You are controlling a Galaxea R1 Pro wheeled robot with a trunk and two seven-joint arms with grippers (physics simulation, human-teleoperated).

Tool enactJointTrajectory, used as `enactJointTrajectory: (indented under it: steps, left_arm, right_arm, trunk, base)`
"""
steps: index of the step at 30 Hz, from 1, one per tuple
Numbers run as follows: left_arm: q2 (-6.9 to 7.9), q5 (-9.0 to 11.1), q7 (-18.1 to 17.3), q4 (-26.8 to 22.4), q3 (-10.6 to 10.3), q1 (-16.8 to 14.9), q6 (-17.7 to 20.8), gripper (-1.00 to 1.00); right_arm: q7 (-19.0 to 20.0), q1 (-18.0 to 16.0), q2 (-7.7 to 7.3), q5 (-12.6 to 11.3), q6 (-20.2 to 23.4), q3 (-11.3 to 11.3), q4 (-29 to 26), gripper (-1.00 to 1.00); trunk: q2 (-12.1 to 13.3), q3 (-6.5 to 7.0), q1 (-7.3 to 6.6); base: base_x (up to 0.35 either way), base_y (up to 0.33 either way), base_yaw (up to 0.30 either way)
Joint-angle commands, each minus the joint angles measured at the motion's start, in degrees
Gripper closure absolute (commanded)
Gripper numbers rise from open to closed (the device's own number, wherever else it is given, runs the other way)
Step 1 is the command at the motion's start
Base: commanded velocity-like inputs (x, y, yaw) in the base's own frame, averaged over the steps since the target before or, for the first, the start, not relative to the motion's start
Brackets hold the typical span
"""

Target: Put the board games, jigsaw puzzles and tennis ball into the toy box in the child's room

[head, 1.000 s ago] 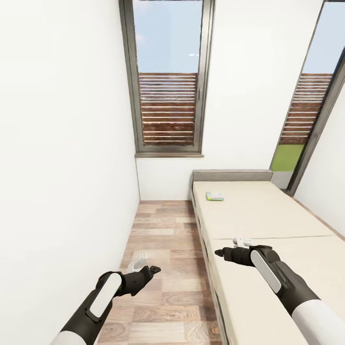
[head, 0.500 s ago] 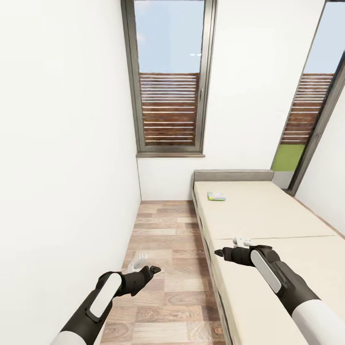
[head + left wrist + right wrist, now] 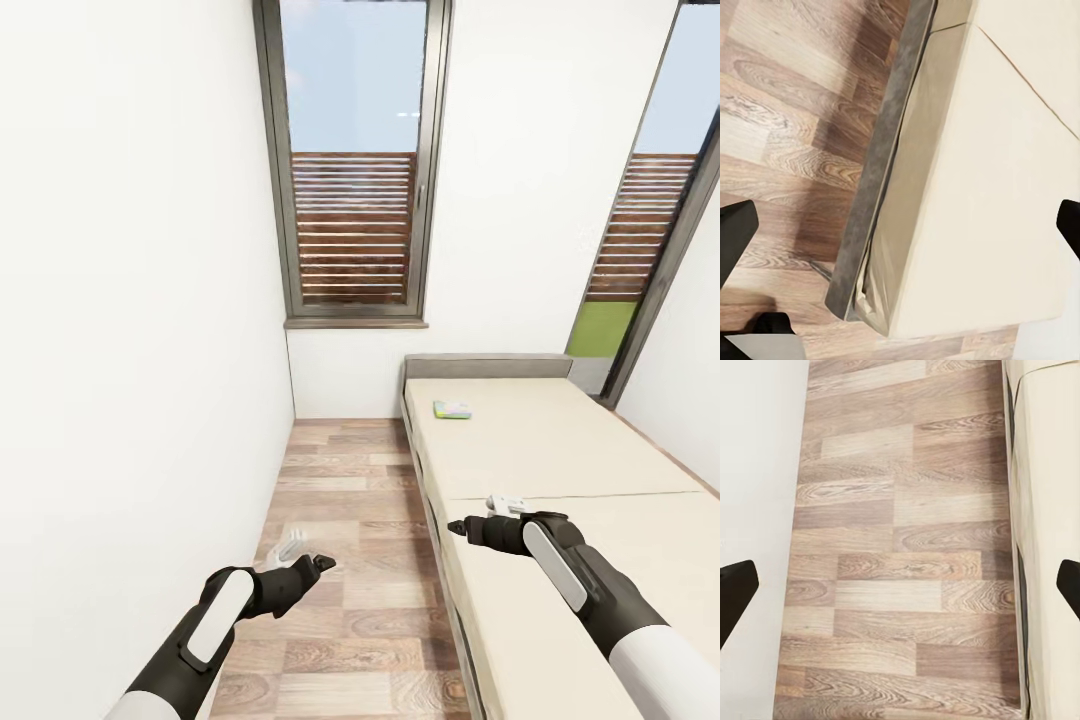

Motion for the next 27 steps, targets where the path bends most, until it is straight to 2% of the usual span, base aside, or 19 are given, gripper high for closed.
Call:
enactJointTrajectory:
  steps: [1, 8, 17, 27]
  left_arm:
    - [0.00, 0.60, 0.54, -0.08, -0.04, -0.04, 0.12, -1.00]
    - [0.00, 0.61, 0.54, -0.08, -0.04, -0.04, 0.12, -1.00]
    - [0.00, 0.61, 0.55, -0.08, -0.04, -0.04, 0.12, -1.00]
    - [0.00, 0.66, 0.51, -0.08, -0.04, -0.05, 0.14, -1.00]
  right_arm:
    - [0.02, -0.06, -0.04, 0.05, 0.18, 0.12, -0.05, -1.00]
    - [-0.07, -0.06, 0.02, 0.05, 0.20, 0.14, -0.06, -1.00]
    - [-0.11, -0.06, 0.04, 0.05, 0.26, 0.14, -0.06, -1.00]
    - [-0.13, -0.06, 0.02, 0.05, 0.26, 0.13, -0.06, -1.00]
  trunk:
    - [-0.14, -0.14, 0.04]
    - [-0.14, -0.14, 0.04]
    - [-0.14, -0.14, 0.04]
    - [-0.14, -0.14, 0.04]
  base:
    - [0.000, 0.002, 0.000]
    - [0.000, 0.001, 0.030]
    - [0.000, 0.000, 0.158]
    - [0.004, 0.023, 0.065]
